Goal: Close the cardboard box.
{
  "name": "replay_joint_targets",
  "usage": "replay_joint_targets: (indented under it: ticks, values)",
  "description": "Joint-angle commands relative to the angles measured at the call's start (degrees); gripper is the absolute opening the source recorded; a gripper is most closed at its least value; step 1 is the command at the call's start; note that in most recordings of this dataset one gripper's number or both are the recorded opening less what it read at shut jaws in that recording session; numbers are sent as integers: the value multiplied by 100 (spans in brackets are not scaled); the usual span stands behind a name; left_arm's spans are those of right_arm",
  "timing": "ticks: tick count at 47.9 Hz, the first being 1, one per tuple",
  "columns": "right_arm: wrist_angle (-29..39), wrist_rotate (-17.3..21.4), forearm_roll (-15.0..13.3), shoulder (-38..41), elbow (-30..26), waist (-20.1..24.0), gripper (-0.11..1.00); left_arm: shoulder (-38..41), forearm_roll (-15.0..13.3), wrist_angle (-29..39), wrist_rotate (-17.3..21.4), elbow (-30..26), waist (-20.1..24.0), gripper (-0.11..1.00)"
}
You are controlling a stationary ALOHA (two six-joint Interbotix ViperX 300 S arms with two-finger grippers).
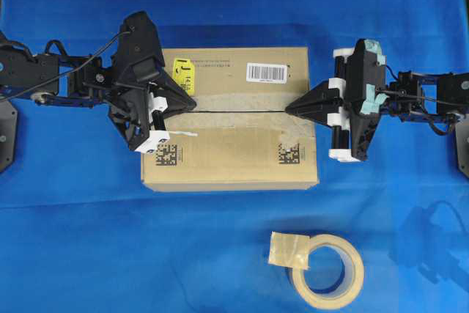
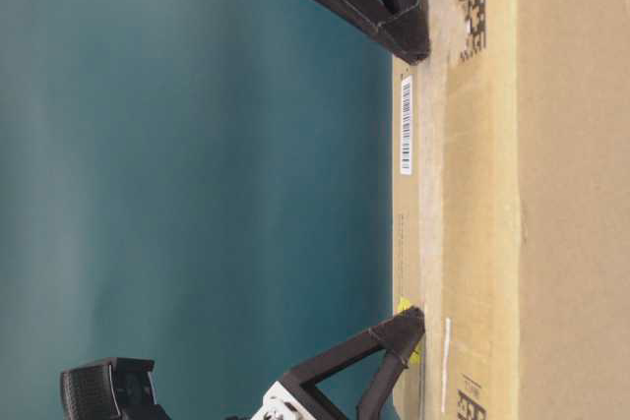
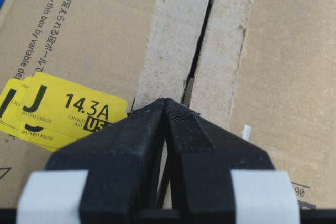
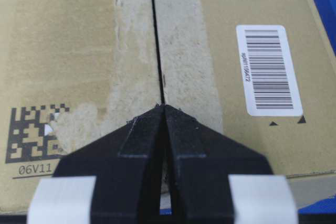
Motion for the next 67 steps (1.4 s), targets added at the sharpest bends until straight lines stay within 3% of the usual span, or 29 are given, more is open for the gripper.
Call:
replay_joint_targets:
  ticks: [1, 10, 27, 39, 50, 67]
  values:
    - [-53, 0, -9, -88, -26, -35, 0, -88, -9, -53, -18, -35, -26, 0]
    - [-53, 0, -9, -62, 0, -35, 0, -88, 0, -360, -9, 9, -26, 0]
    - [-264, 9, -9, -9, 53, -26, 0, -88, 0, -2892, 105, 853, -193, 0]
    - [-272, 0, -9, -18, 53, -35, 0, -26, 0, -4113, 352, 1626, -193, 0]
    - [-299, 9, 9, -18, 62, -35, 0, 88, -9, -4711, 492, 1969, -193, 0]
    - [-299, 9, 9, -9, 62, -35, 0, 492, -9, -4755, 475, 1925, -255, 0]
